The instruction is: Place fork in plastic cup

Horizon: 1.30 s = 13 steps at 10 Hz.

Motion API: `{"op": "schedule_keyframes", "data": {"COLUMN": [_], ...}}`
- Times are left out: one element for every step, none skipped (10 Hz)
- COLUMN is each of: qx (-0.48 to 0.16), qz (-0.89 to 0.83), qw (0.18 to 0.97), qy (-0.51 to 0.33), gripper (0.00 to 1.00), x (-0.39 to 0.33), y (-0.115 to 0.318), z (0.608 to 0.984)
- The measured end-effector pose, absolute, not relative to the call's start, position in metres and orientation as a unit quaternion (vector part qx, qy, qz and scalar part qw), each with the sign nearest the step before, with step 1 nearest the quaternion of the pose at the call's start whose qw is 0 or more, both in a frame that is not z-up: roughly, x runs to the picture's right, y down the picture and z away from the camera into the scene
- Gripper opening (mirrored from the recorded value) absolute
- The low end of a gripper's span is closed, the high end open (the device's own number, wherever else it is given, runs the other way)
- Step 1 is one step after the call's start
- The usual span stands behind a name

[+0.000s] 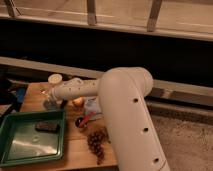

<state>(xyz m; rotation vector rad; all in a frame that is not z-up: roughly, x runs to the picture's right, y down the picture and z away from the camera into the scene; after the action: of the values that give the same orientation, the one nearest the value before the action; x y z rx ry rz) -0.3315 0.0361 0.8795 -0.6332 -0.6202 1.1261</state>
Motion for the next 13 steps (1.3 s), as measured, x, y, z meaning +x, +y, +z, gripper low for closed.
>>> {"op": "schedule_keyframes", "data": {"qx": [-0.291, -0.292, -0.292, -0.292, -0.292, -0.292, -0.292, -0.292, -0.292, -0.292, -0.292, -0.294, -0.295], "qz": [0.52, 0.522, 0.522, 0.522, 0.522, 0.522, 0.522, 0.522, 0.522, 0.522, 0.521, 0.518, 0.519], "qw": [0.751, 0.75, 0.75, 0.75, 0.75, 0.75, 0.75, 0.75, 0.751, 0.751, 0.751, 0.754, 0.754], "qy": [-0.284, -0.284, -0.283, -0.283, -0.283, -0.283, -0.282, -0.282, -0.281, -0.281, -0.281, -0.277, -0.276], "gripper": [0.09, 0.17, 0.25, 0.35, 0.47, 0.54, 0.6, 0.61, 0.61, 0.61, 0.61, 0.61, 0.61], "x": [-0.33, -0.3292, -0.3288, -0.3288, -0.3285, -0.3284, -0.3284, -0.3279, -0.3274, -0.3275, -0.3278, -0.3273, -0.3276], "y": [0.0379, 0.0387, 0.0386, 0.0386, 0.0387, 0.0387, 0.039, 0.0391, 0.039, 0.0391, 0.039, 0.0427, 0.0452], "z": [0.8799, 0.8805, 0.8808, 0.8809, 0.8811, 0.8812, 0.882, 0.8822, 0.8828, 0.883, 0.8828, 0.8837, 0.8854]}}
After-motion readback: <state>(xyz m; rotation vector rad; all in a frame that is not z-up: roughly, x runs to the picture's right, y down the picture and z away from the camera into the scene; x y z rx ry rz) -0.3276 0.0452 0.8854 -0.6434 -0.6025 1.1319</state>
